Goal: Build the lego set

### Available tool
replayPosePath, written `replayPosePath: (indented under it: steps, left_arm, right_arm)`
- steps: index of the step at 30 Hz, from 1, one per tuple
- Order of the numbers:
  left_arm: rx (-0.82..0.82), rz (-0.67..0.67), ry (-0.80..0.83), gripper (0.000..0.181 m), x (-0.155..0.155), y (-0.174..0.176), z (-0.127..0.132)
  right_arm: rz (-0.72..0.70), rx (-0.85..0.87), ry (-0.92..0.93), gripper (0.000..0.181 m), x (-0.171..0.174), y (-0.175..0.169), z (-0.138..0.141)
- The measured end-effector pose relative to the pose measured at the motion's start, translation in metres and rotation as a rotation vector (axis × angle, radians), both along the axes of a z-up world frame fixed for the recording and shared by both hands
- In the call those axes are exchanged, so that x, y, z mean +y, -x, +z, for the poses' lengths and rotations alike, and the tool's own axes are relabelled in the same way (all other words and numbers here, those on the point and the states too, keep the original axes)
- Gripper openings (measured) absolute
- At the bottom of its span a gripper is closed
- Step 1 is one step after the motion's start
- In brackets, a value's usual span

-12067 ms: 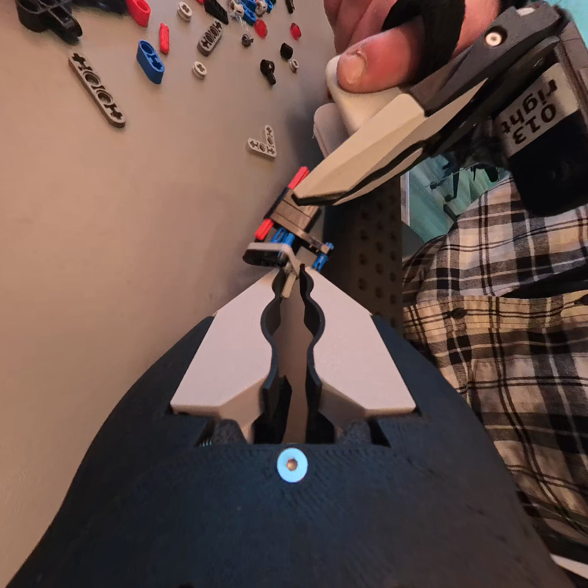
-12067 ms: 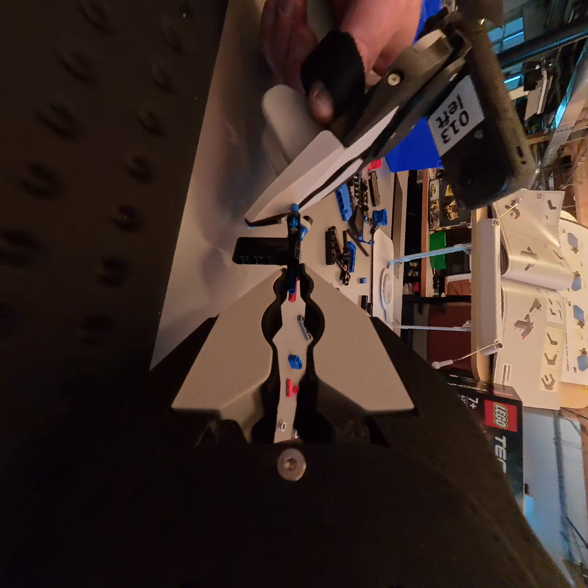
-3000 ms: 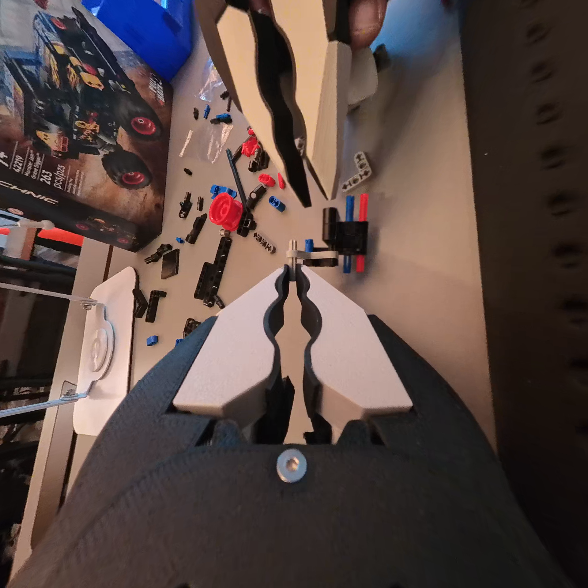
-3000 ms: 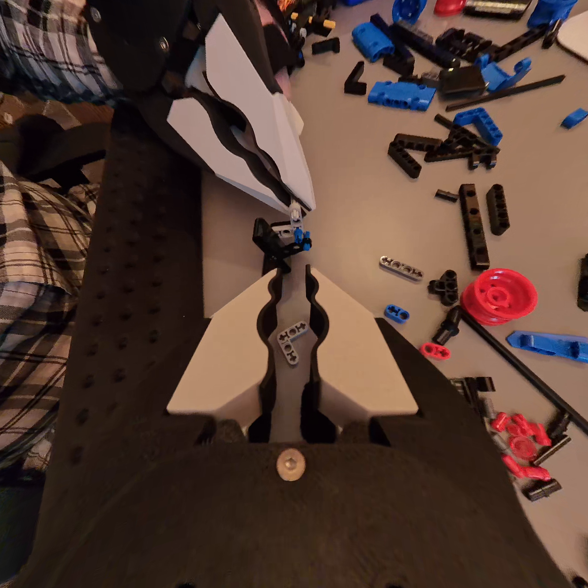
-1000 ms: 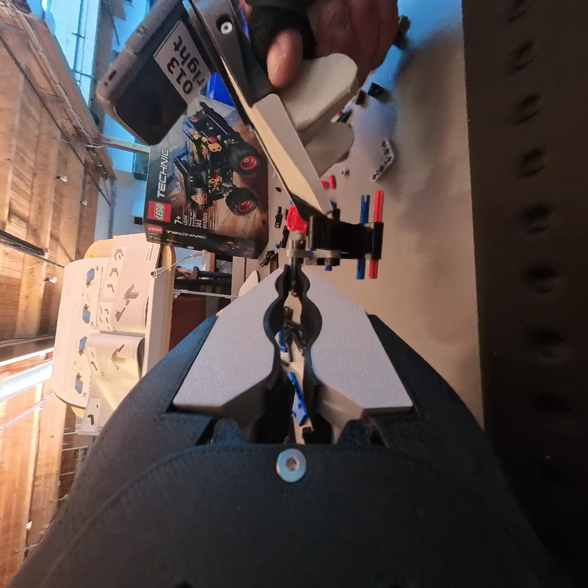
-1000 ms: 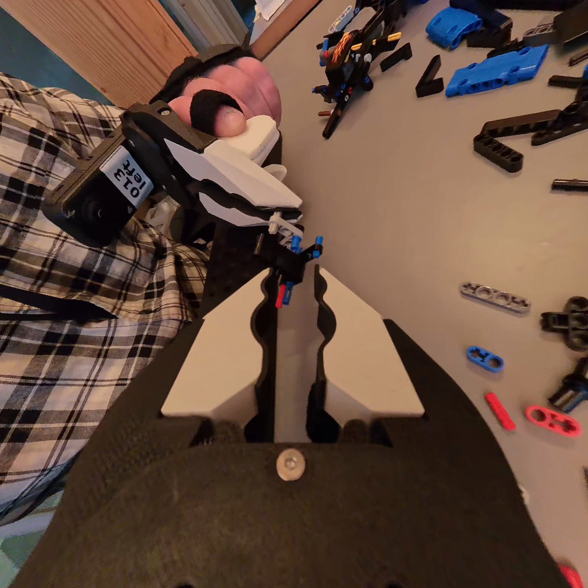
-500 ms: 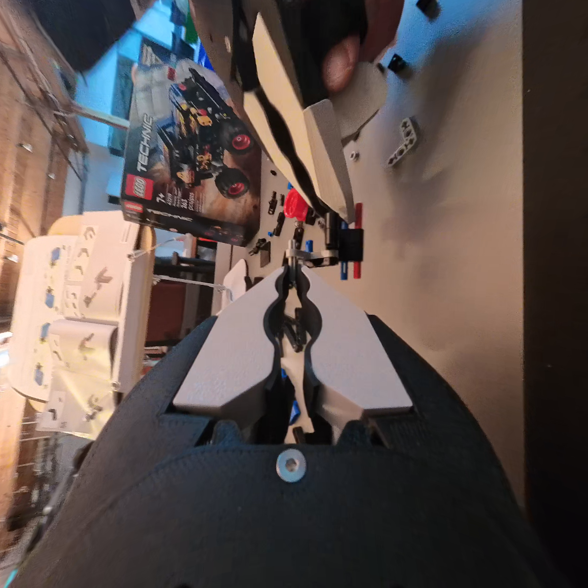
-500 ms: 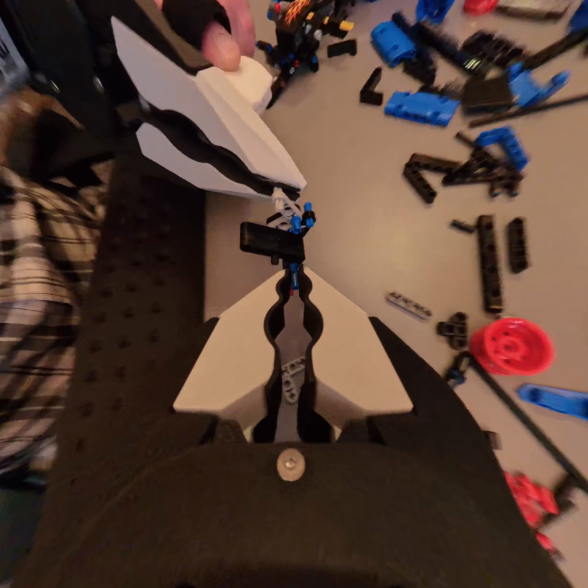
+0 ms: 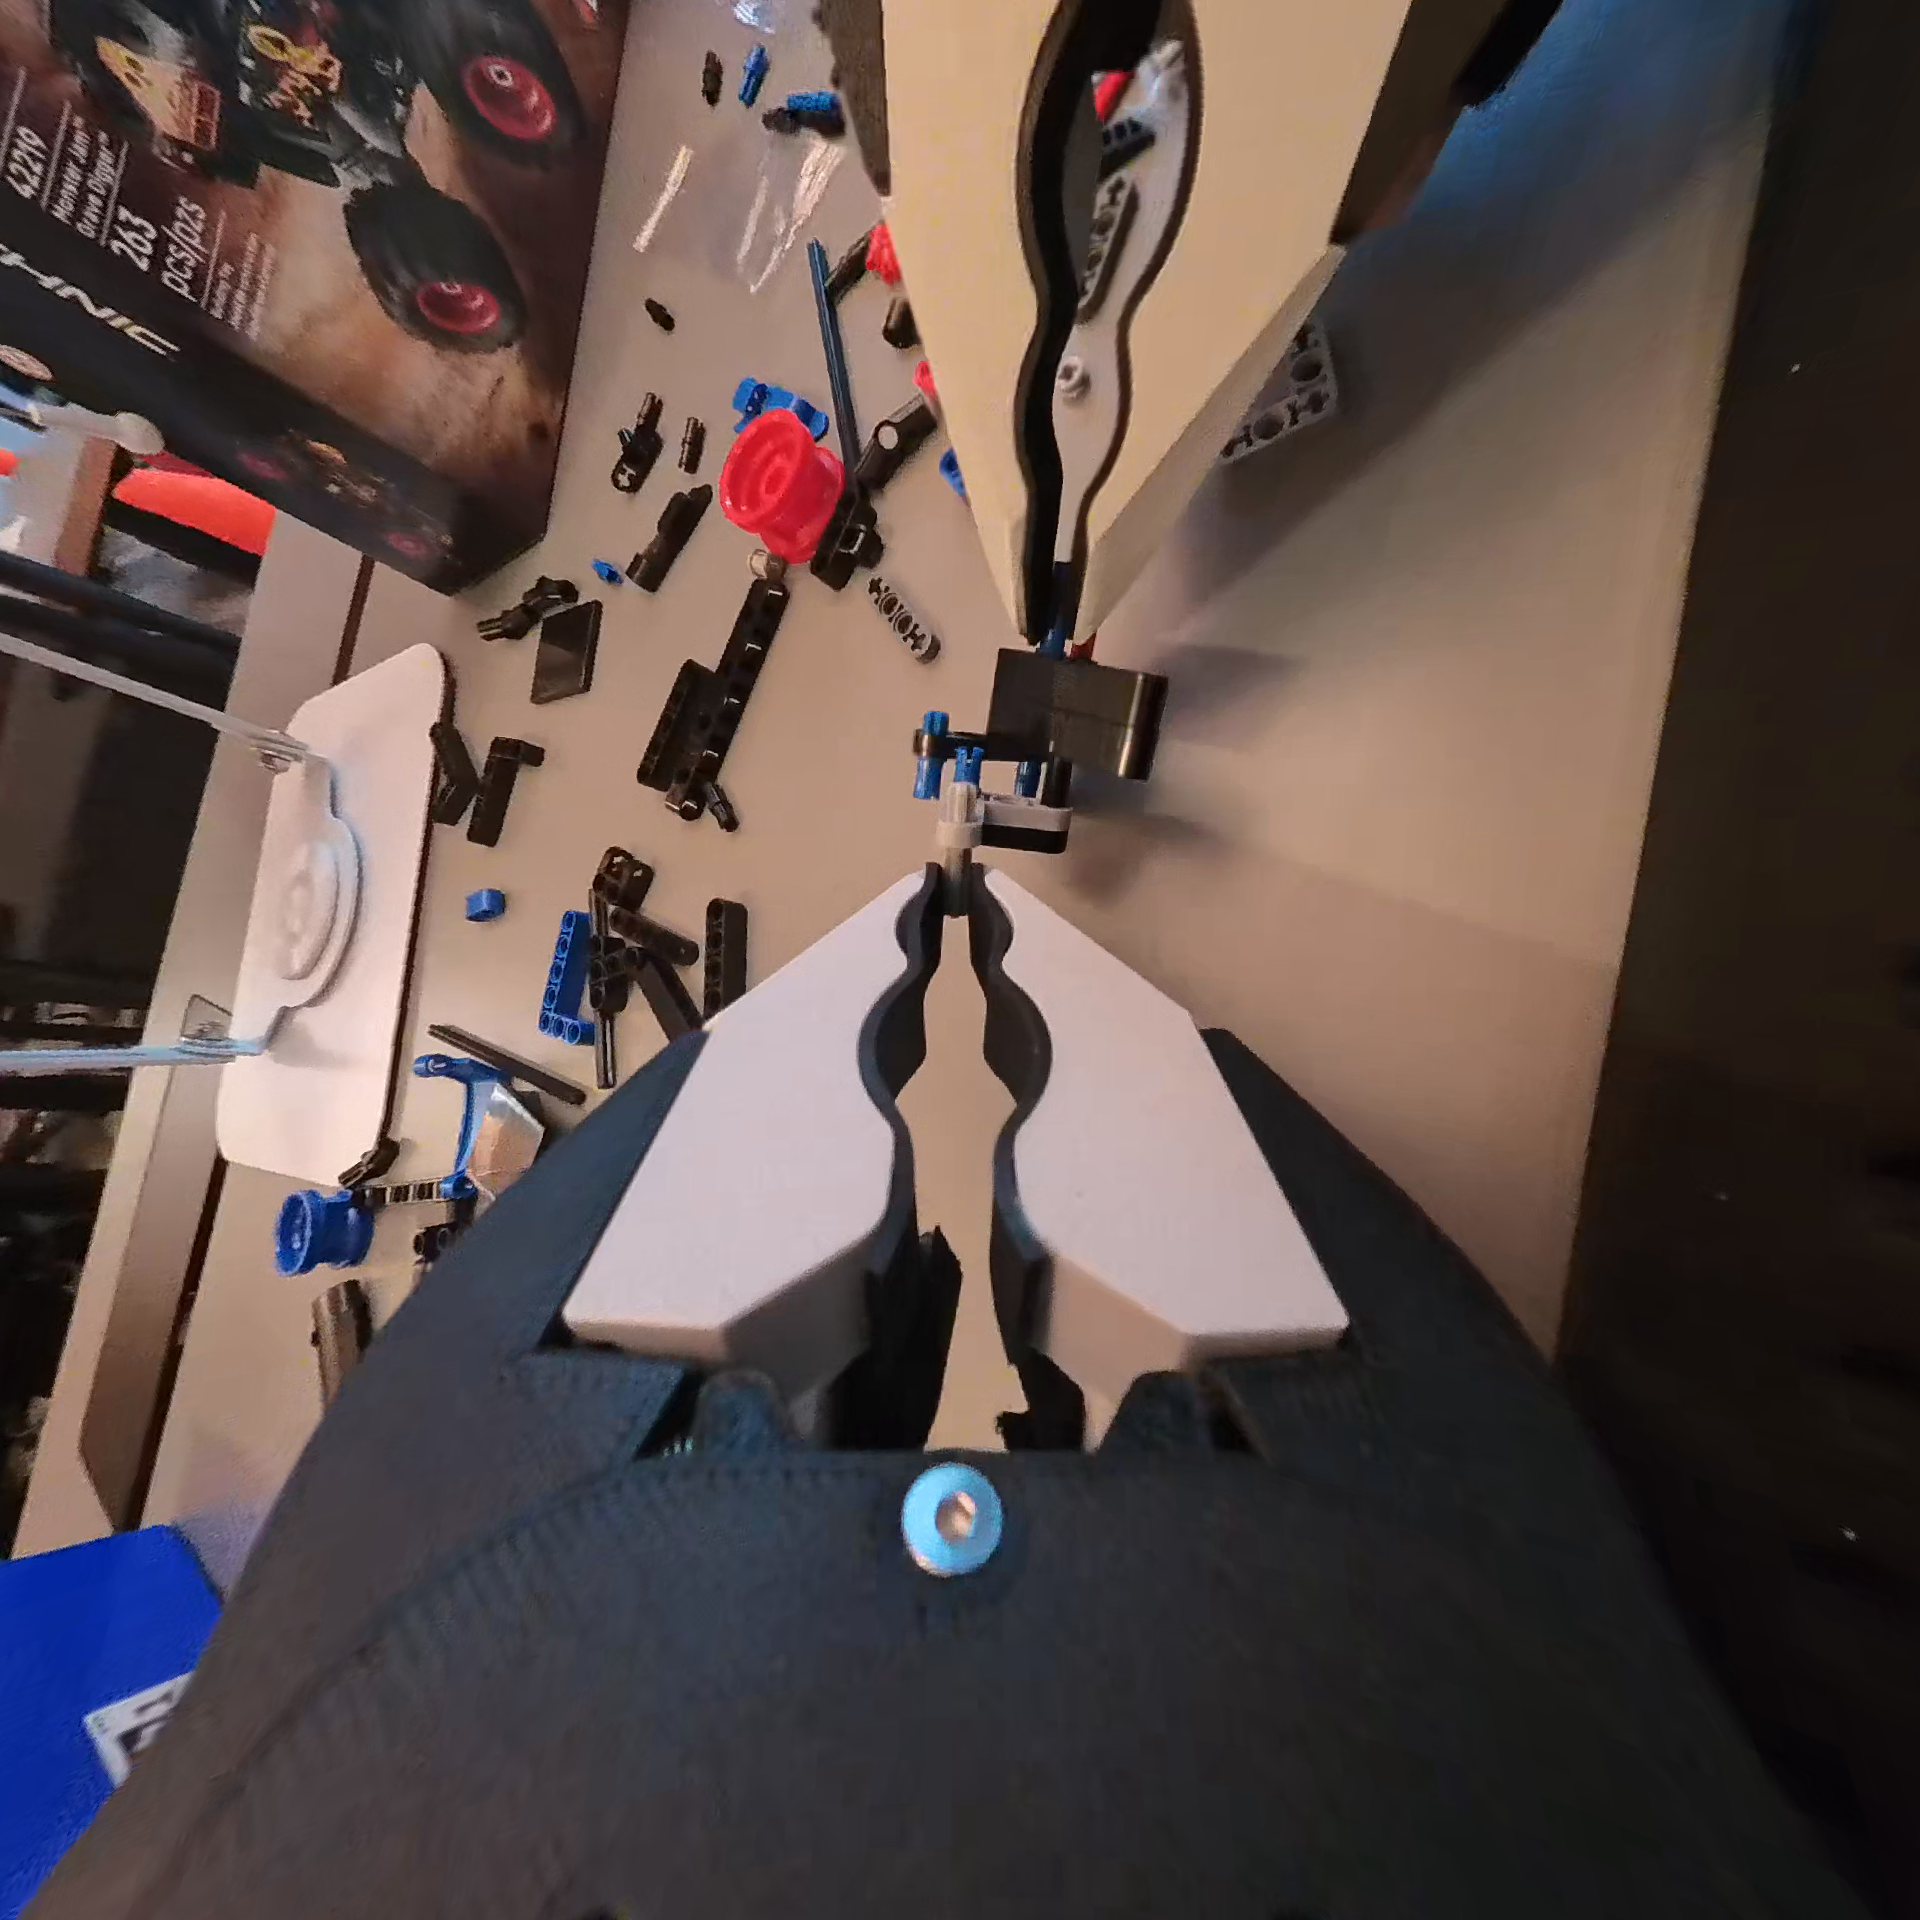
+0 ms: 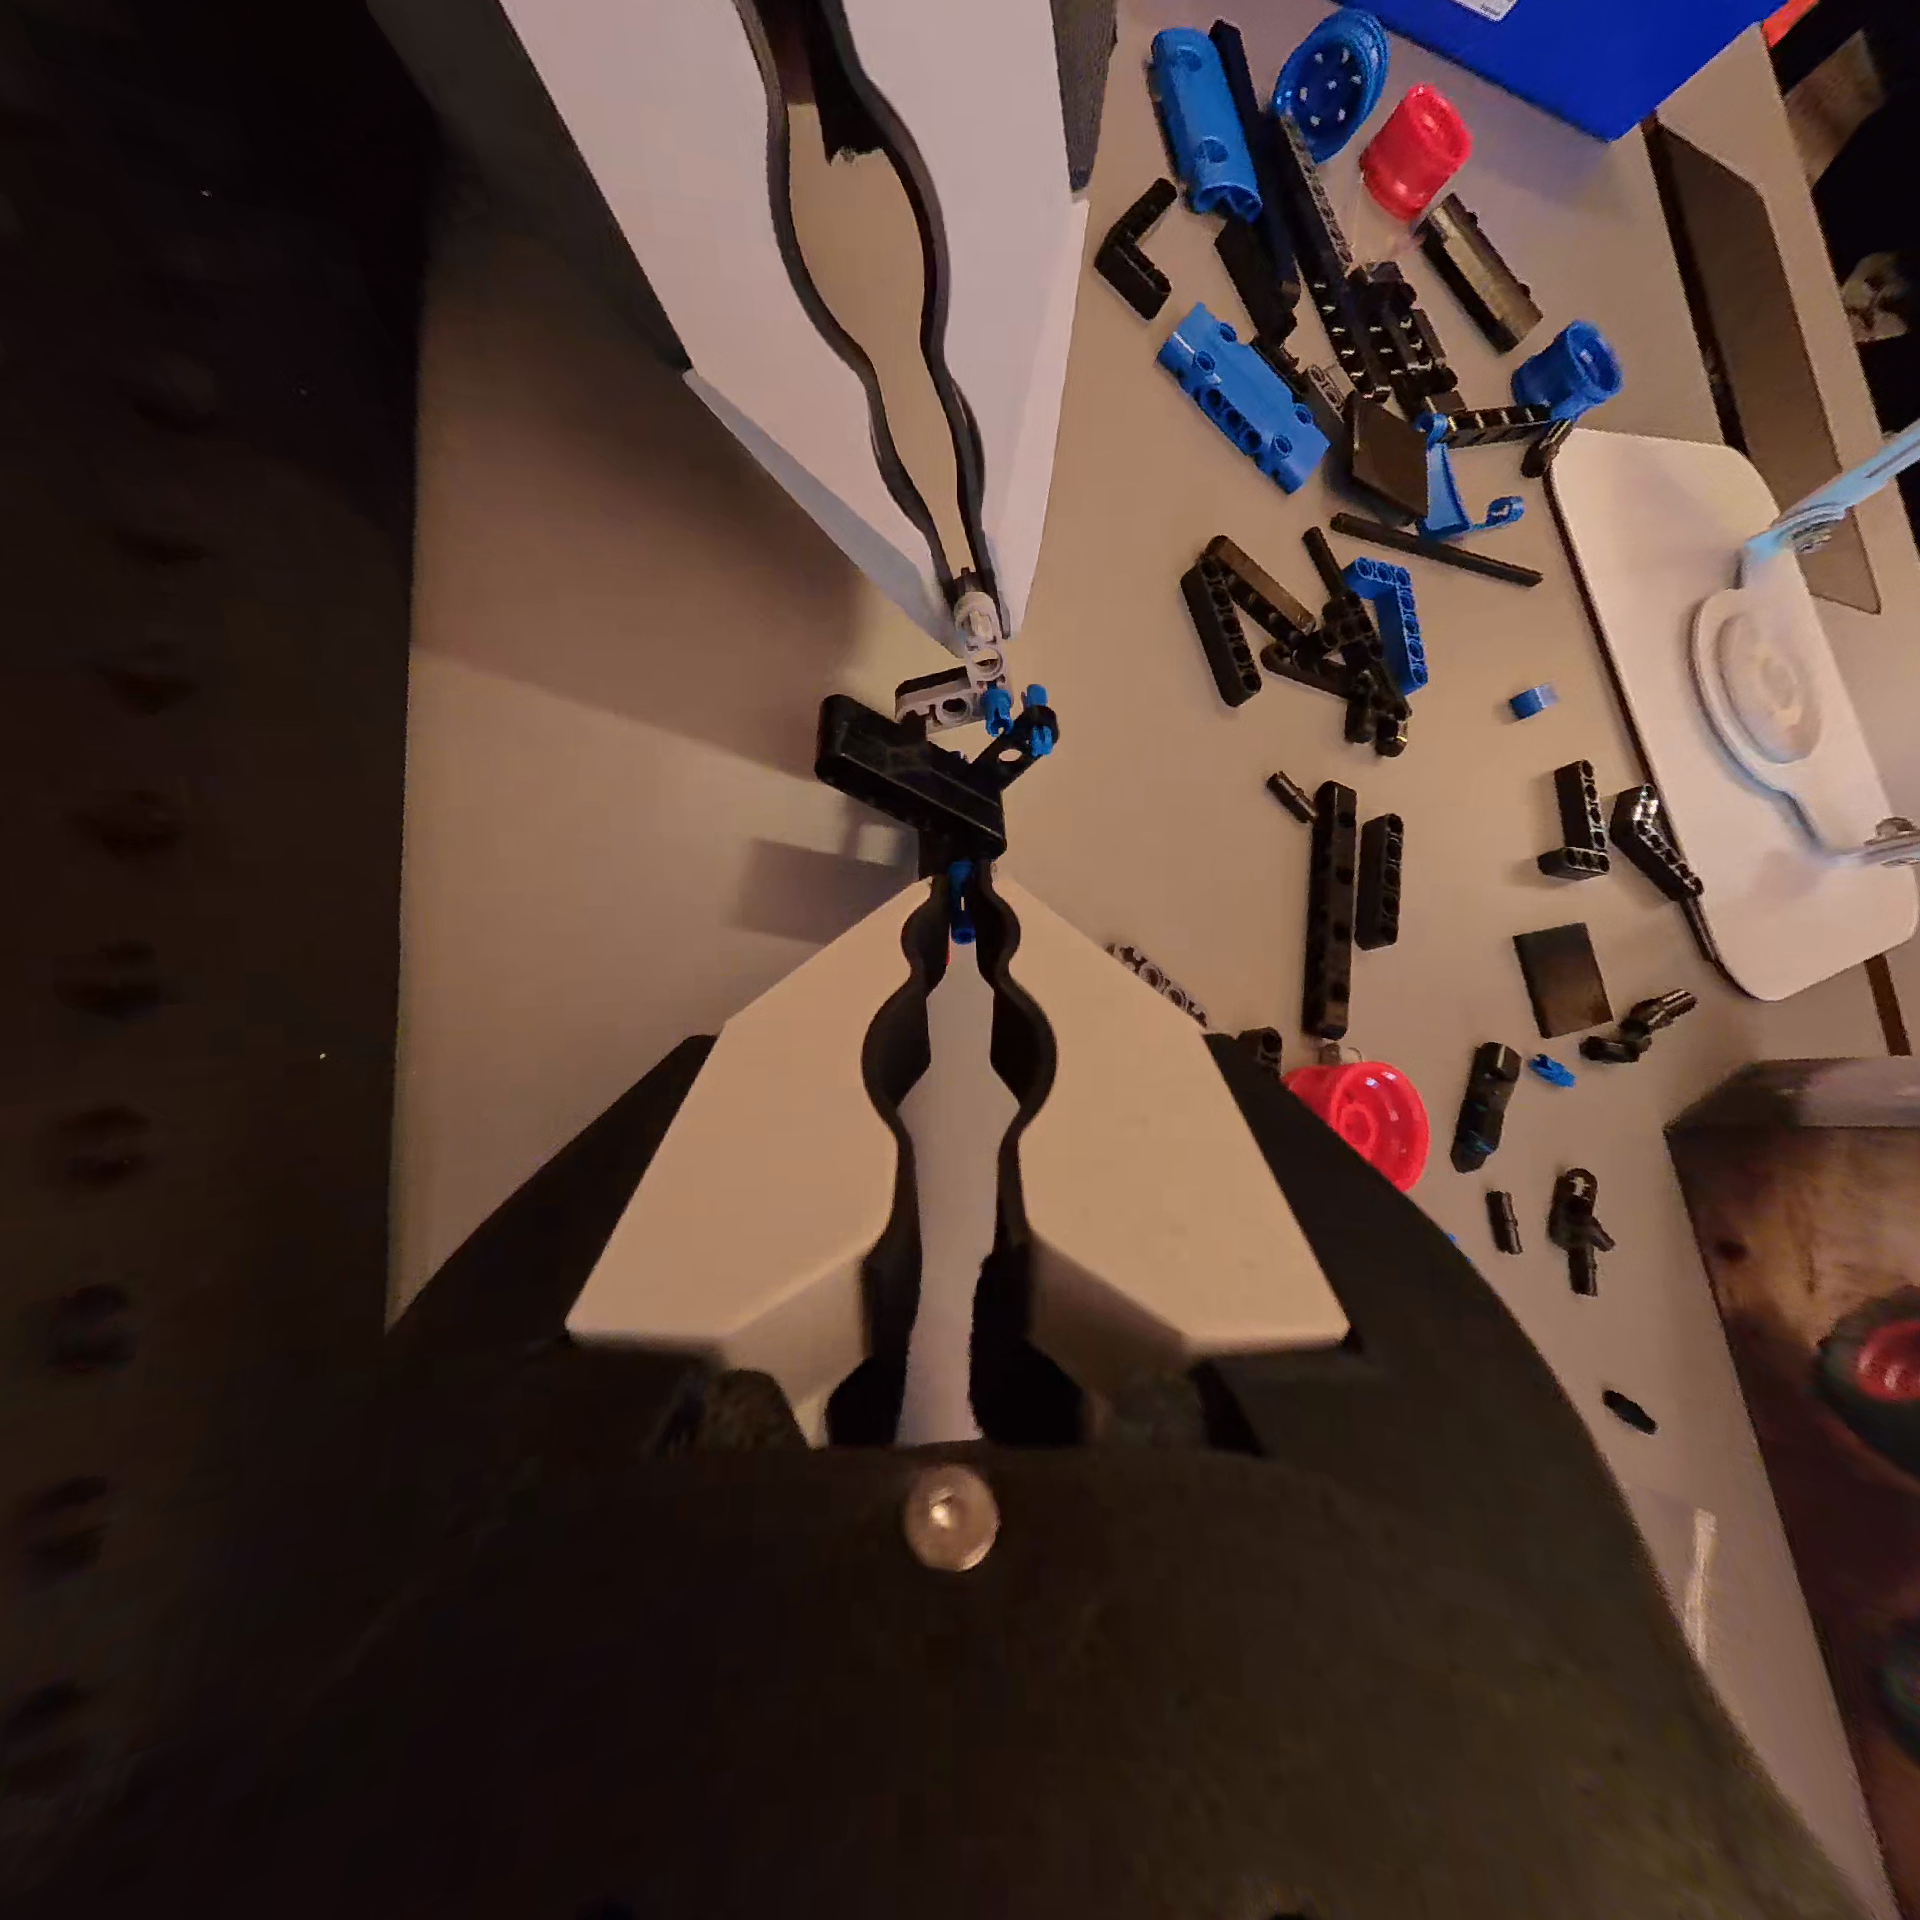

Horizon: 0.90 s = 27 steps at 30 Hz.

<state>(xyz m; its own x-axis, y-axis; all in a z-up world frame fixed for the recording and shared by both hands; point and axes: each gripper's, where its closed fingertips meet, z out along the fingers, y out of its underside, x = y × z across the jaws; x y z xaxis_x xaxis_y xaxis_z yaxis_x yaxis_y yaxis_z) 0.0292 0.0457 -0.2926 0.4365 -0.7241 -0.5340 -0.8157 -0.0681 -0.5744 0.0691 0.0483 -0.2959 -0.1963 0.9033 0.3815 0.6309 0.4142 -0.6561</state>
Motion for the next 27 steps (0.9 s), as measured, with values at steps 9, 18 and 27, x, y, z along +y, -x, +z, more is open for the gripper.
replayPosePath:
  steps: [9,18,27]
  left_arm:
    - [-0.054,-0.009,0.126,0.002,-0.006,0.001,-0.009]
    - [-0.079,-0.015,0.162,0.031,-0.003,0.002,-0.015]
    - [-0.134,-0.095,0.209,0.002,-0.011,-0.012,-0.012]
  right_arm:
    - [0.029,0.024,-0.106,0.002,-0.002,0.000,0.005]
    - [0.046,0.011,-0.143,0.002,-0.004,0.000,0.002]
    - [0.058,0.005,-0.187,0.002,-0.005,0.002,0.001]
